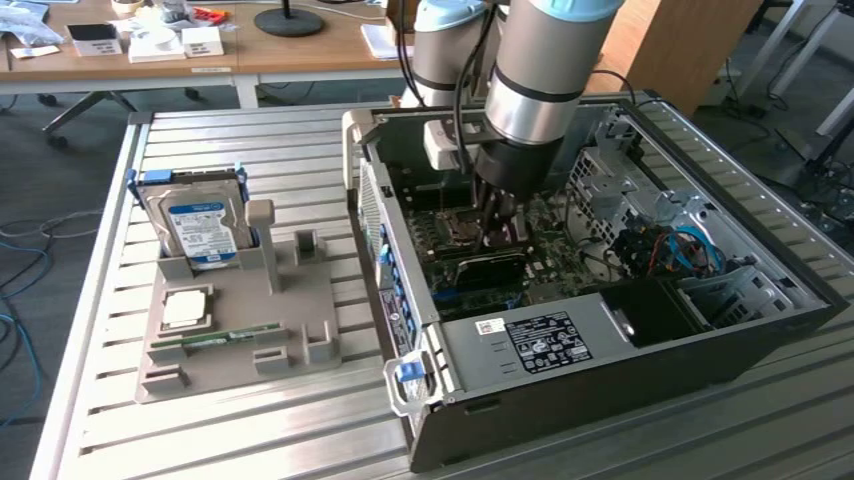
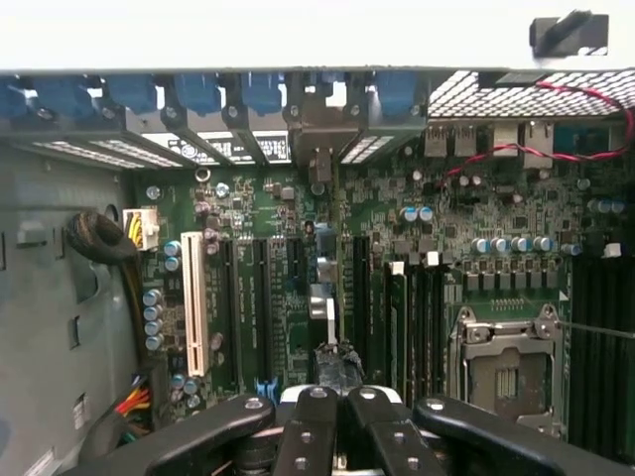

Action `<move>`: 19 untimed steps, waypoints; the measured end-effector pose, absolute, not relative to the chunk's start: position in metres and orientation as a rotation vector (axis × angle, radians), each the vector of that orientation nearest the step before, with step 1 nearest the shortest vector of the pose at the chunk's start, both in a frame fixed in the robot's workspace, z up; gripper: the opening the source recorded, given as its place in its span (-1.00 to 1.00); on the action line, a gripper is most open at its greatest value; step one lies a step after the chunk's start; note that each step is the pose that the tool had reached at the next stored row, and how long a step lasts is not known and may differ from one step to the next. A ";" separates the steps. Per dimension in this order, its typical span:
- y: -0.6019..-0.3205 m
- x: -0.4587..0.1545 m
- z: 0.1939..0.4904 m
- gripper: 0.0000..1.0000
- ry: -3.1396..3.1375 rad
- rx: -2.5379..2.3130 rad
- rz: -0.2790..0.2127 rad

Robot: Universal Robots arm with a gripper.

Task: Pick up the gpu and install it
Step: 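Press down on the gpu until it lock into place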

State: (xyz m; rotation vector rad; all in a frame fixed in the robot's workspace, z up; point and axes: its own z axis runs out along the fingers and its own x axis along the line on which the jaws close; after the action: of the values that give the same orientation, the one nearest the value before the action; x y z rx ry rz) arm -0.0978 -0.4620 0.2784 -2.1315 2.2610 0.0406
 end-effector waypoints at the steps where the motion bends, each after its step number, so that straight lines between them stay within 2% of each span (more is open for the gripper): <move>1: -0.462 -0.098 0.277 -0.79 2.261 -2.131 0.041; 19: -0.459 -0.098 0.270 -0.79 2.261 -2.131 0.041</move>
State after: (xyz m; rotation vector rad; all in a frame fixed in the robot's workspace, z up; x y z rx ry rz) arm -0.0978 -0.4585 0.2695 -2.1313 2.2608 0.0408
